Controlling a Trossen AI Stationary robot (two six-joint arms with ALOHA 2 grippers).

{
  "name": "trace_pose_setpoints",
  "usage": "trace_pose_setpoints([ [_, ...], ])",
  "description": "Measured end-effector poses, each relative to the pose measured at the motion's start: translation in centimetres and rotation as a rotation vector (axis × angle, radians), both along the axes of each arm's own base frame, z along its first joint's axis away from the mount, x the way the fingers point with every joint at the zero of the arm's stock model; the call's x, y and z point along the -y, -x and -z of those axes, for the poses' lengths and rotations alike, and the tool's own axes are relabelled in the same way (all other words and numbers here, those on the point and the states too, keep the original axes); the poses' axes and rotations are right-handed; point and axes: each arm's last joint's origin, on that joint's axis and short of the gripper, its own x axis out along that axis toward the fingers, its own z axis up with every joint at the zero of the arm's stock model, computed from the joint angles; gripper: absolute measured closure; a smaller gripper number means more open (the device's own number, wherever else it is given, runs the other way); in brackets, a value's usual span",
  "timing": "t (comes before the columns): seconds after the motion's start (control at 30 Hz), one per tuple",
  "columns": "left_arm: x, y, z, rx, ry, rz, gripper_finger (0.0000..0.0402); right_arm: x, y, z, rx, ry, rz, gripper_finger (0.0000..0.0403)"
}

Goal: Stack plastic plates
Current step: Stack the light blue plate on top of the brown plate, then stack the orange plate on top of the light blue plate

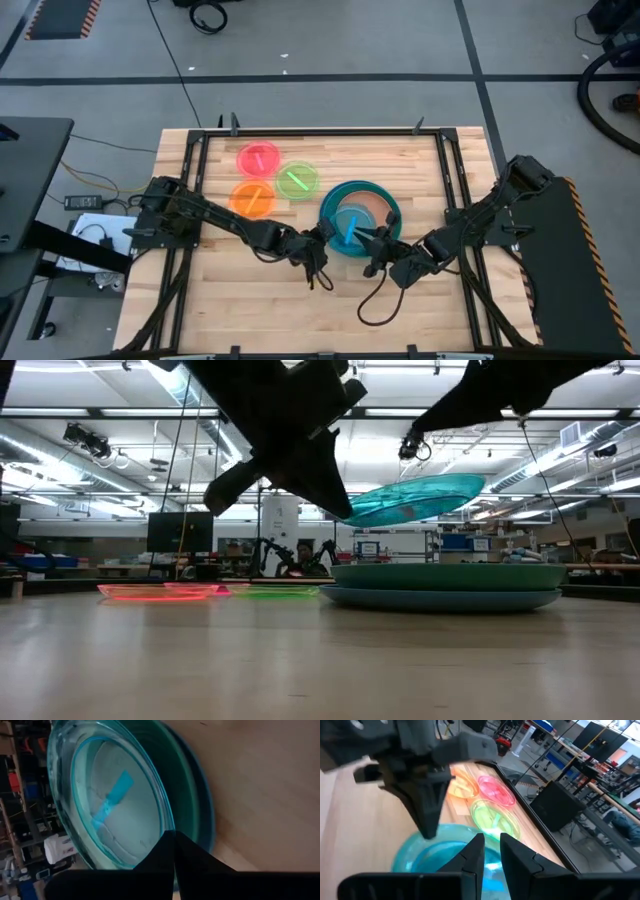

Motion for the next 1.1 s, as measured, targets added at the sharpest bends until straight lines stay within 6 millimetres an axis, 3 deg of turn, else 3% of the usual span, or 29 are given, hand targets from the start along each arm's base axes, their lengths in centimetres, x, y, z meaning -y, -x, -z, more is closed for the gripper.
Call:
trace_pose_setpoints([
  [0.47, -2.9, -2.2, -0.5, 0.134, 0.191, 0.058, 0.0397, -0.1, 0.2, -0.4, 0.024, -0.036, -0.008, 0.0331],
  [0.67, -3.7, -3.1, 1.8, 0.106, 0.186, 0.042, 0.0390, -0.1, 0.2, -0.4, 0.027, -0.038, -0.007, 0.0331],
  [0.8, -3.6, -3.5, 3.0, 0.094, 0.187, 0.038, 0.0353, -0.1, 0.2, -0.3, 0.026, -0.045, -0.002, 0.0331],
  [1.1, -4.0, -3.7, 1.7, 0.204, 0.321, -0.073, 0.0250, 0.2, 0.1, -0.3, 0.035, -0.124, -0.013, 0.0331],
])
